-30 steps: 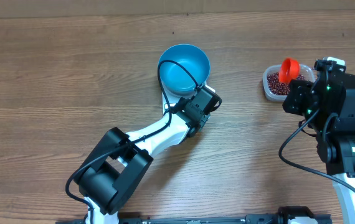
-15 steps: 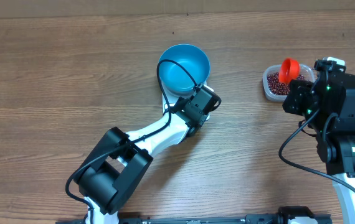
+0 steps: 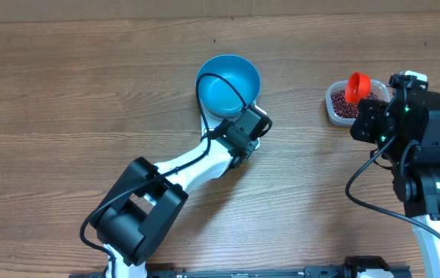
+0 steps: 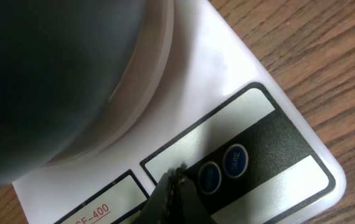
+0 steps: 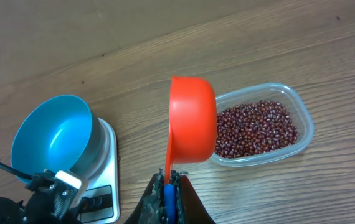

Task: Scoop item into bowl and weigh 150g on scale

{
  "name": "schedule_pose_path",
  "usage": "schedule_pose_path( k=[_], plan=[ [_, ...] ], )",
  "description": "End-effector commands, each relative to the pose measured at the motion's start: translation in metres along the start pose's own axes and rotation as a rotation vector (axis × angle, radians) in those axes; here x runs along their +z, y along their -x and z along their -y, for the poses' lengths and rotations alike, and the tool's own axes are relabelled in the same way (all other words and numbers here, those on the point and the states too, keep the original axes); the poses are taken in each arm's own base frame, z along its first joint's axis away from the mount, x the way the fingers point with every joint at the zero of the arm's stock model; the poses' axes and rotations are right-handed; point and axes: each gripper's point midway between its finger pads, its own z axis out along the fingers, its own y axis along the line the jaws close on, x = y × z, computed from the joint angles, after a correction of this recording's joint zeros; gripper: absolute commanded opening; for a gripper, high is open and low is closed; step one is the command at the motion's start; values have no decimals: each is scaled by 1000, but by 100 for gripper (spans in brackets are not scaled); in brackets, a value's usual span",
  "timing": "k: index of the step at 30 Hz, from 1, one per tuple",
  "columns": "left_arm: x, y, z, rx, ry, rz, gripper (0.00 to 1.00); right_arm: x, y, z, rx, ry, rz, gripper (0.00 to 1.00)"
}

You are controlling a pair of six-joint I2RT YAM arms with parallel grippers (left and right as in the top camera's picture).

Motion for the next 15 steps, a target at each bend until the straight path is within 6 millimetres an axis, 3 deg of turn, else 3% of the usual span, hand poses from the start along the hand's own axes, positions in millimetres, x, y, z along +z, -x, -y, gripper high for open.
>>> schedule_pose_path(
  k=[1,9,11,15],
  plan=[
    [10,-17,16,46,-83,-52,4,-7,11,-7,-2,28,28,4],
    [2,-12,11,26,-68,-43,4,-7,11,-7,-2,28,28,4],
    [-10,-6,7,20,-59,-36,4,-7,11,-7,-2,28,28,4],
    [-56,7,-1,17,-57,7,4,-7,11,-6,-2,28,29,4]
  ],
)
